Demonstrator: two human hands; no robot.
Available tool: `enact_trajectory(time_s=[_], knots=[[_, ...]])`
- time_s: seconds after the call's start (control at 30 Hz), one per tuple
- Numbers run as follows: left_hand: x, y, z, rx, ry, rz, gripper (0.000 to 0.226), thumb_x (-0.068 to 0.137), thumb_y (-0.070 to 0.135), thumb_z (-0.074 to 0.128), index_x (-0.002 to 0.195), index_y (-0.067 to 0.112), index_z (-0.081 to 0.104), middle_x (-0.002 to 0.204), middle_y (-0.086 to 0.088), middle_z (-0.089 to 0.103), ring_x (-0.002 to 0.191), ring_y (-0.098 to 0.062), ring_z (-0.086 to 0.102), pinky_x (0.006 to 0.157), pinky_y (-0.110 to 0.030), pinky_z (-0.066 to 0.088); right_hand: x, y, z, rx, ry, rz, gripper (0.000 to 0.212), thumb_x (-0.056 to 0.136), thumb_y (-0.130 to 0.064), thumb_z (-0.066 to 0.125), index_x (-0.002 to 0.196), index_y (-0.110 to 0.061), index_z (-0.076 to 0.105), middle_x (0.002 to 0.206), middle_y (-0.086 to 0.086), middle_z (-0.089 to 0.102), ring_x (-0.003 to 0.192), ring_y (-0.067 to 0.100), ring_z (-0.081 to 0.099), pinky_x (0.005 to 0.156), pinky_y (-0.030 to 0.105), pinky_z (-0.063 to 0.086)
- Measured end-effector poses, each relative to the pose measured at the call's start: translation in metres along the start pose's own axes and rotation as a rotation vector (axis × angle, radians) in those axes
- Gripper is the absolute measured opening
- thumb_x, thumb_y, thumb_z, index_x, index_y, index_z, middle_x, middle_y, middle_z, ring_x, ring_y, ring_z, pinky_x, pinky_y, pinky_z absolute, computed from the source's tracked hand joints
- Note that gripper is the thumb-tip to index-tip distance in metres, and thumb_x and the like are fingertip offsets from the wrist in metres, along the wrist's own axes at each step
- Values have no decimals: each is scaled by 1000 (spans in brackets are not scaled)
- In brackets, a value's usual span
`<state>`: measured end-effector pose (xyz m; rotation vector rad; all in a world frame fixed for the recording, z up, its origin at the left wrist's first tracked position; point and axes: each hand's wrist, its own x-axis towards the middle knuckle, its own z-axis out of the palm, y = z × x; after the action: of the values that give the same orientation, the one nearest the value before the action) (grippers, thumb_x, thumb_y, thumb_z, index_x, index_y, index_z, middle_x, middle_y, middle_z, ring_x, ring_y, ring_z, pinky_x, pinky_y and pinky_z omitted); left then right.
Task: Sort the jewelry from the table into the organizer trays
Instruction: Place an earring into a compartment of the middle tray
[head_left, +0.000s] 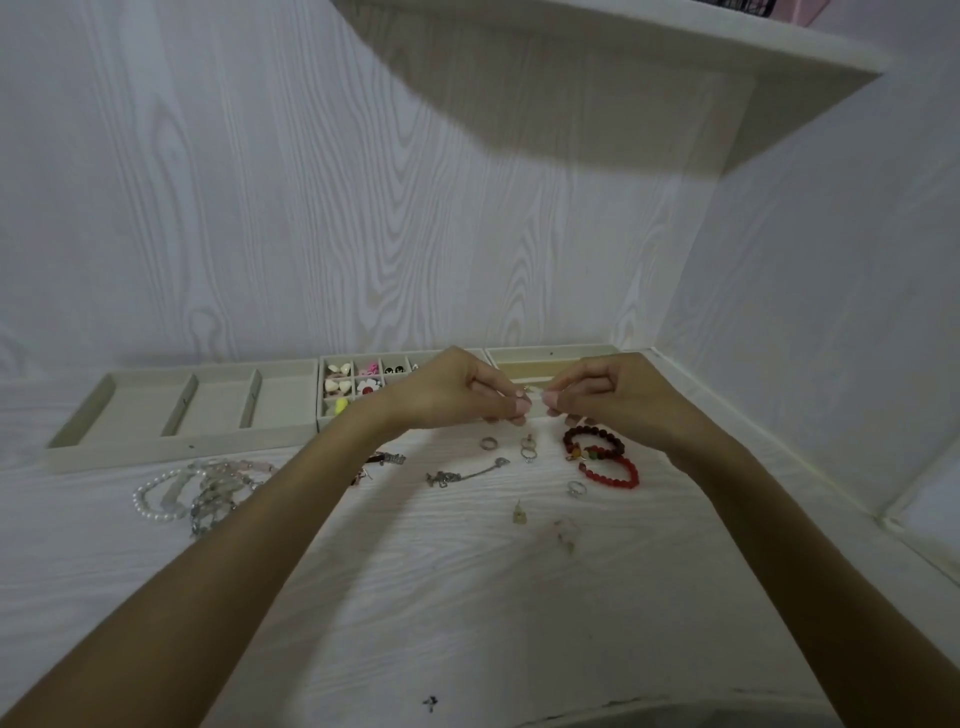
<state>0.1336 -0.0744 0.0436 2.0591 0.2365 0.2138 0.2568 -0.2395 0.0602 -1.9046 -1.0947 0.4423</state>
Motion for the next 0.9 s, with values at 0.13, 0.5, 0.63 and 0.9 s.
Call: enact_trajectory(time_s=[0.13,0.5,0.63,0.9], knots=[[1,-5,-16,-16,55,-21,12,82,24,71,93,20,75,79,13,74,77,3,64,71,-6,48,10,1,-1,84,51,18,18,76,-23,77,91,-15,72,79,0,72,67,2,65,65,14,50],[70,-18,-68,11,318,-30,23,85,9,68,106,0,70,93,-4,69,60,10,61,52,-3,42,92,11,12,232,103,44,22,85,-10,68,105,-3,70,94,9,73,69,3,67,63,8,51],[102,-42,-79,130,295,-72,22,83,16,71,103,8,73,102,-8,72,79,-8,63,70,-14,49,125,26,17,43,103,65,18,79,-15,74,97,-10,73,89,6,73,68,0,66,59,4,47],[146,-89,-79,405,297,-176,14,79,34,74,92,29,77,85,13,72,86,-7,66,82,-29,55,179,56,36,-247,129,8,11,71,-27,81,79,-21,77,69,-10,69,69,2,64,69,17,51]])
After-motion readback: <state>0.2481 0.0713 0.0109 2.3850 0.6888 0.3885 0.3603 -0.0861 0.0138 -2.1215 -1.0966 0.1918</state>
